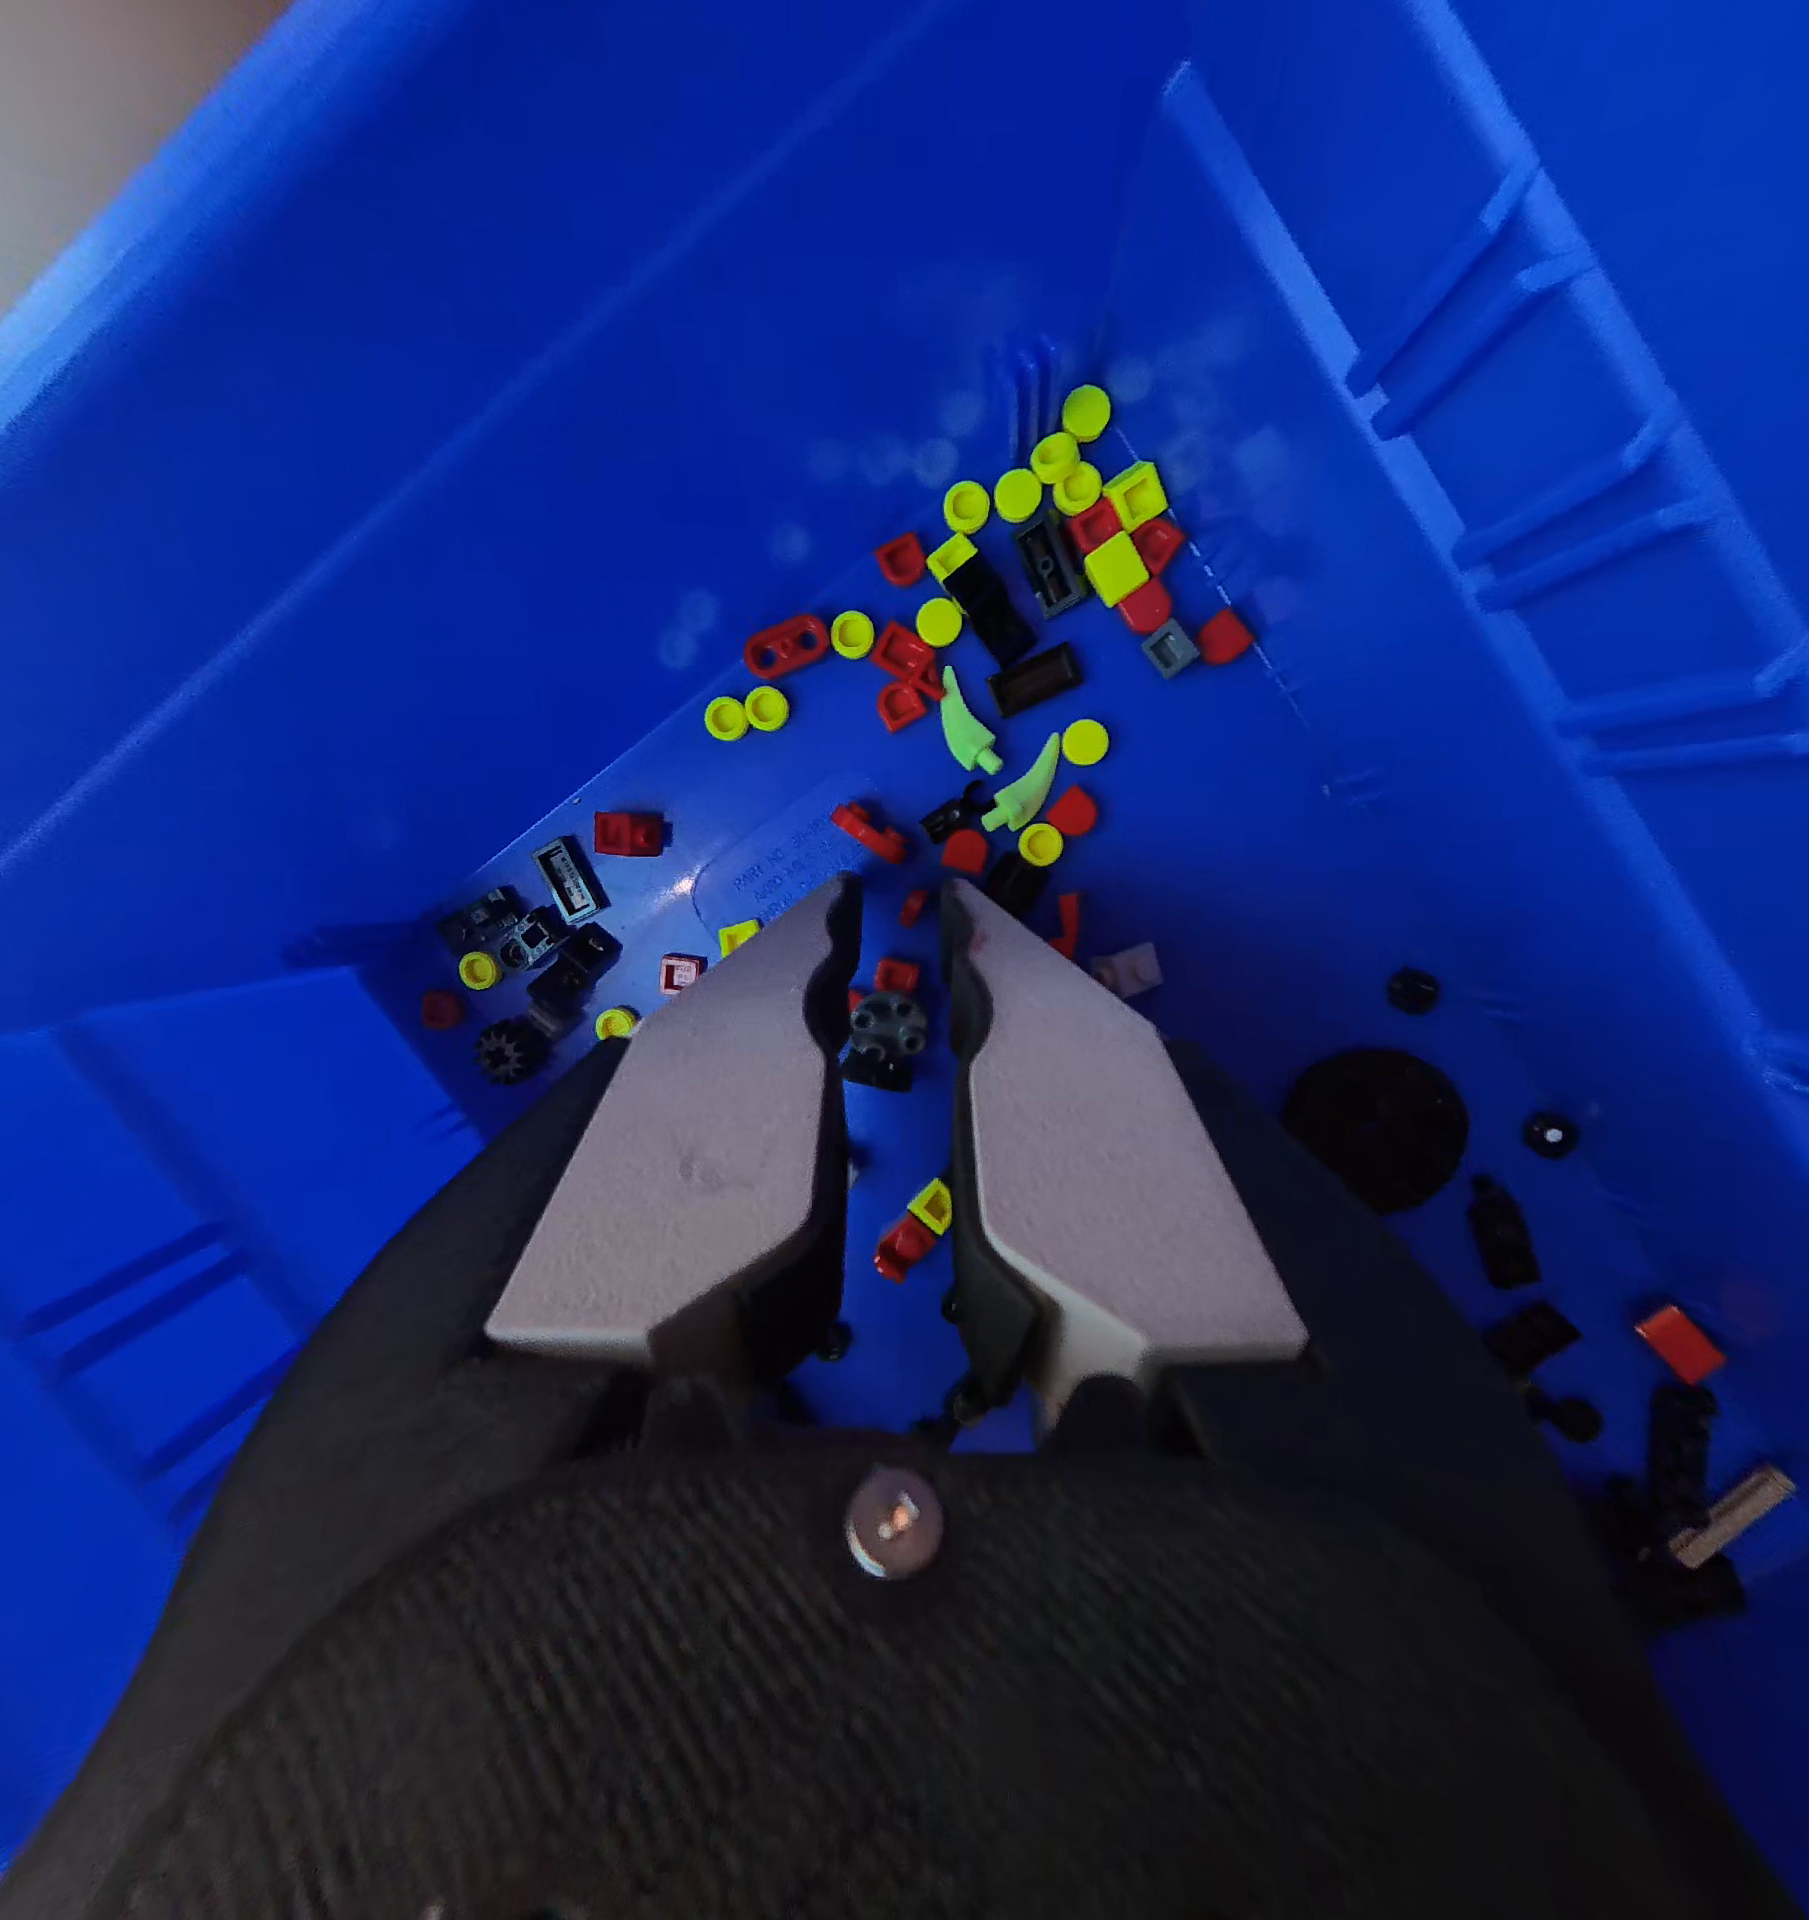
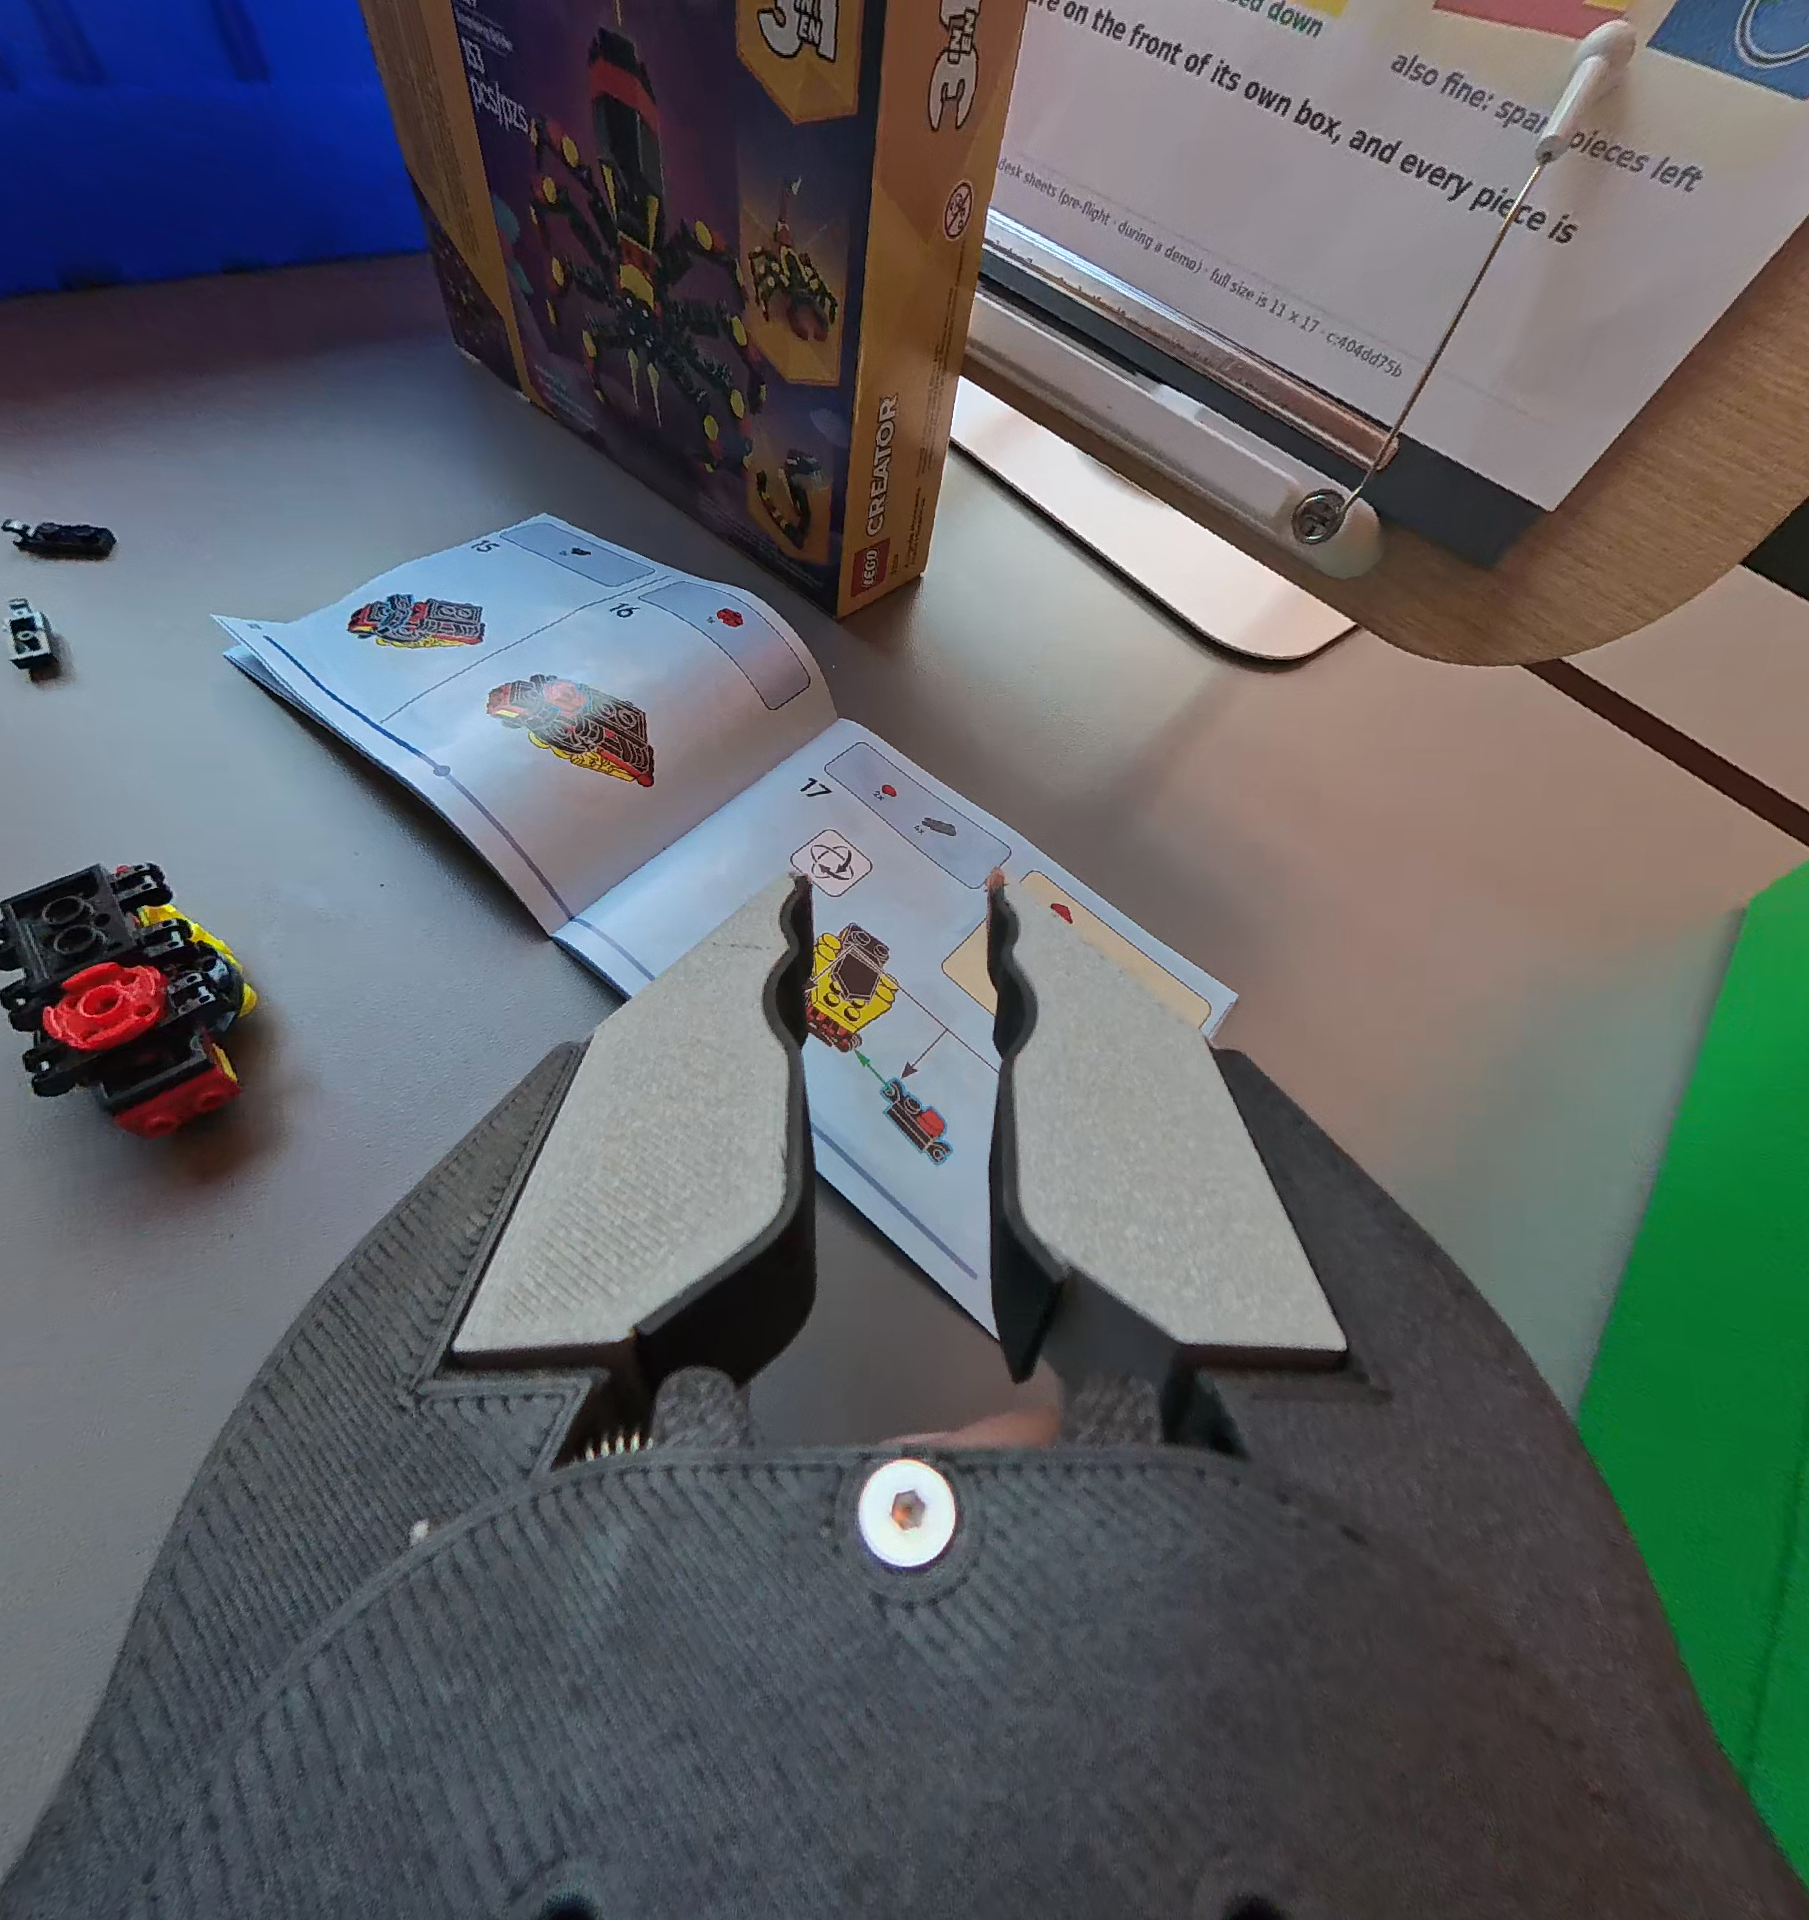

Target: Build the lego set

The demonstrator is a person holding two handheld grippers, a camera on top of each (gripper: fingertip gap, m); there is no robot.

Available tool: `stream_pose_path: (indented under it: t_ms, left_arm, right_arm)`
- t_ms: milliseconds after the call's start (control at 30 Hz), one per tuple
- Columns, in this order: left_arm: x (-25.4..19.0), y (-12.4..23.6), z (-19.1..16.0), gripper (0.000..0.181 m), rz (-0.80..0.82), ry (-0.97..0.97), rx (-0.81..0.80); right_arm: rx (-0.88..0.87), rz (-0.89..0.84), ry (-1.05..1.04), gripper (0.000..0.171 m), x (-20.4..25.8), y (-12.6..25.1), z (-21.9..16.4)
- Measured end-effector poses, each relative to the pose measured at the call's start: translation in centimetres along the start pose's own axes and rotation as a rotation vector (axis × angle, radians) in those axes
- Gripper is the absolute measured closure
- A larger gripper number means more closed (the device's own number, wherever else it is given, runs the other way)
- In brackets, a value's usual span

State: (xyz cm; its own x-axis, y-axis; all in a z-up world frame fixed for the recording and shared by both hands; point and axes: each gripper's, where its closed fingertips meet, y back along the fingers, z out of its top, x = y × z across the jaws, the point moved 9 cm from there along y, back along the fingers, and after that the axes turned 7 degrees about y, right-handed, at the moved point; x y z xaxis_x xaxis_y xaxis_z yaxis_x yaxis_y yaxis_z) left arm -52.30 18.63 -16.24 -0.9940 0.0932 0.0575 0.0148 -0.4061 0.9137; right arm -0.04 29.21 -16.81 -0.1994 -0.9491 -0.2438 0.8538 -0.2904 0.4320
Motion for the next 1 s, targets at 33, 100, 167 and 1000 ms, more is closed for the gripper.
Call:
stream_pose_path:
  t_ms: [33,100,167,1000]
  left_arm:
    - [0.0,0.0,0.0,0.167,0.009,-0.003,0.001]
    - [0.0,0.0,0.1,0.168,0.012,-0.006,0.003]
    - [-0.1,0.0,0.0,0.172,-0.001,-0.010,0.005]
    - [-10.2,12.3,2.8,0.180,-0.287,-0.348,-0.399]
  right_arm:
    - [-0.001,-0.001,0.000,0.141,0.0,0.0,0.0]
    - [-0.002,-0.001,-0.001,0.141,0.0,0.0,0.0]
    - [-0.002,0.000,0.001,0.141,0.0,0.0,0.0]
    - [-0.017,0.005,0.007,0.144,0.0,0.1,0.1]
